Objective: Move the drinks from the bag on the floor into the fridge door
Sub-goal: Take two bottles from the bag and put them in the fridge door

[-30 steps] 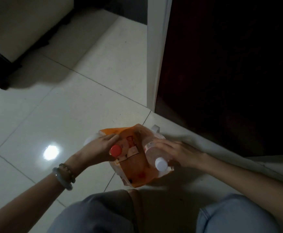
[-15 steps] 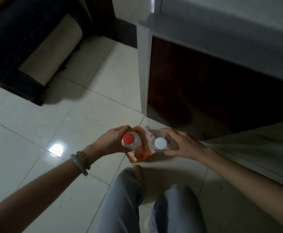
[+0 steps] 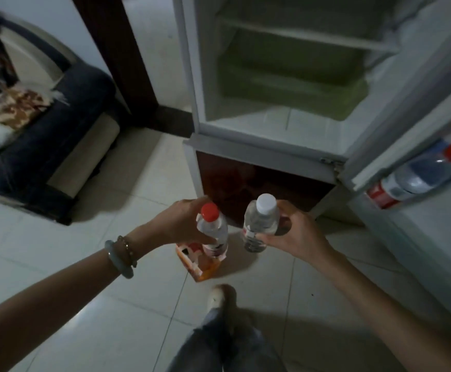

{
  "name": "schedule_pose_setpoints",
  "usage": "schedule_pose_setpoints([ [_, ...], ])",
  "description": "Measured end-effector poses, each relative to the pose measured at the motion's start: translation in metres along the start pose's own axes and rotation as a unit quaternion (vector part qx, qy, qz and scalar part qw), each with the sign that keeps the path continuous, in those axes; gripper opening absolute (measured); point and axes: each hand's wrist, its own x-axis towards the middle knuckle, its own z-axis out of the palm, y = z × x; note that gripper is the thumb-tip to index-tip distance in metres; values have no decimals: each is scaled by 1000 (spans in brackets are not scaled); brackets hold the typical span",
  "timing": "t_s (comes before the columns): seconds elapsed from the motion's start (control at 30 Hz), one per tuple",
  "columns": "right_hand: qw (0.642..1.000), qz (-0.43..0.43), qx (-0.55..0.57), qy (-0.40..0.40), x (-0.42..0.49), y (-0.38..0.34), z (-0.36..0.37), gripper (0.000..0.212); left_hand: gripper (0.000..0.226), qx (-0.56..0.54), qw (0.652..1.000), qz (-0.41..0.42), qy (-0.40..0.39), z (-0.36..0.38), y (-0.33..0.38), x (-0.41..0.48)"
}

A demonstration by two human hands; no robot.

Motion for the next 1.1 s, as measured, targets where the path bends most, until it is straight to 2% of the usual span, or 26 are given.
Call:
schedule_pose_setpoints([
  [0.1, 999, -4, -24, 41, -21, -10, -26, 63, 58, 35, 999, 33, -6, -14, 35, 11],
  [0.27, 992, 41, -37, 112, -57, -15, -59, 67, 52, 48, 993, 99, -34, -28, 83, 37],
  [0.43, 976, 84, 6, 199, -91, -24, -96, 72, 54, 32, 981, 175, -78, -39, 136, 78],
  [0.6, 941, 108, -21, 319, -121, -40, -135, 64, 55, 8, 966, 238, -102, -50, 196, 117],
  [0.83, 882, 164, -31, 441, -170, -38, -178, 56, 71, -23, 939, 327, -101, -39, 277, 161],
  [0.93, 863, 177, -19, 473, -185, -29, -191, 57, 68, -38, 931, 350, -92, -24, 307, 175],
  [1.0, 853, 186, -12, 488, -191, -18, -200, 59, 65, -41, 939, 332, -84, -10, 324, 186],
  [1.1, 850, 205, 3, 486, -196, 3, -210, 65, 61, -31, 939, 333, -73, 13, 342, 204],
])
